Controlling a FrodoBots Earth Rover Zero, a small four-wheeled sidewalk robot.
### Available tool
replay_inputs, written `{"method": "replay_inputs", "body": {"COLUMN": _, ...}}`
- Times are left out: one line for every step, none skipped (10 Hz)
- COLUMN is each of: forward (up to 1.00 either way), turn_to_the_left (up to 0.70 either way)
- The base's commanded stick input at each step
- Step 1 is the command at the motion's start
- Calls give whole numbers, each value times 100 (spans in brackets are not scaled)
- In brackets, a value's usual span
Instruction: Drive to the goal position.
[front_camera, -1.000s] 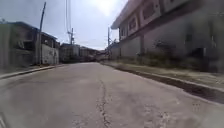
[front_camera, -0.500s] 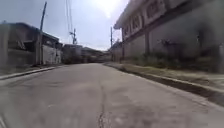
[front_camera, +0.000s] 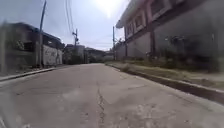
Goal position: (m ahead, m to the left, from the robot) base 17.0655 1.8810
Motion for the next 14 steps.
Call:
{"method": "replay_inputs", "body": {"forward": 100, "turn_to_the_left": 7}}
{"method": "replay_inputs", "body": {"forward": 100, "turn_to_the_left": 7}}
{"method": "replay_inputs", "body": {"forward": 100, "turn_to_the_left": 7}}
{"method": "replay_inputs", "body": {"forward": 100, "turn_to_the_left": 7}}
{"method": "replay_inputs", "body": {"forward": 100, "turn_to_the_left": 7}}
{"method": "replay_inputs", "body": {"forward": 100, "turn_to_the_left": 7}}
{"method": "replay_inputs", "body": {"forward": 100, "turn_to_the_left": 7}}
{"method": "replay_inputs", "body": {"forward": 100, "turn_to_the_left": 7}}
{"method": "replay_inputs", "body": {"forward": 100, "turn_to_the_left": 7}}
{"method": "replay_inputs", "body": {"forward": 100, "turn_to_the_left": 7}}
{"method": "replay_inputs", "body": {"forward": 100, "turn_to_the_left": 7}}
{"method": "replay_inputs", "body": {"forward": 100, "turn_to_the_left": 7}}
{"method": "replay_inputs", "body": {"forward": 100, "turn_to_the_left": 7}}
{"method": "replay_inputs", "body": {"forward": 100, "turn_to_the_left": 7}}
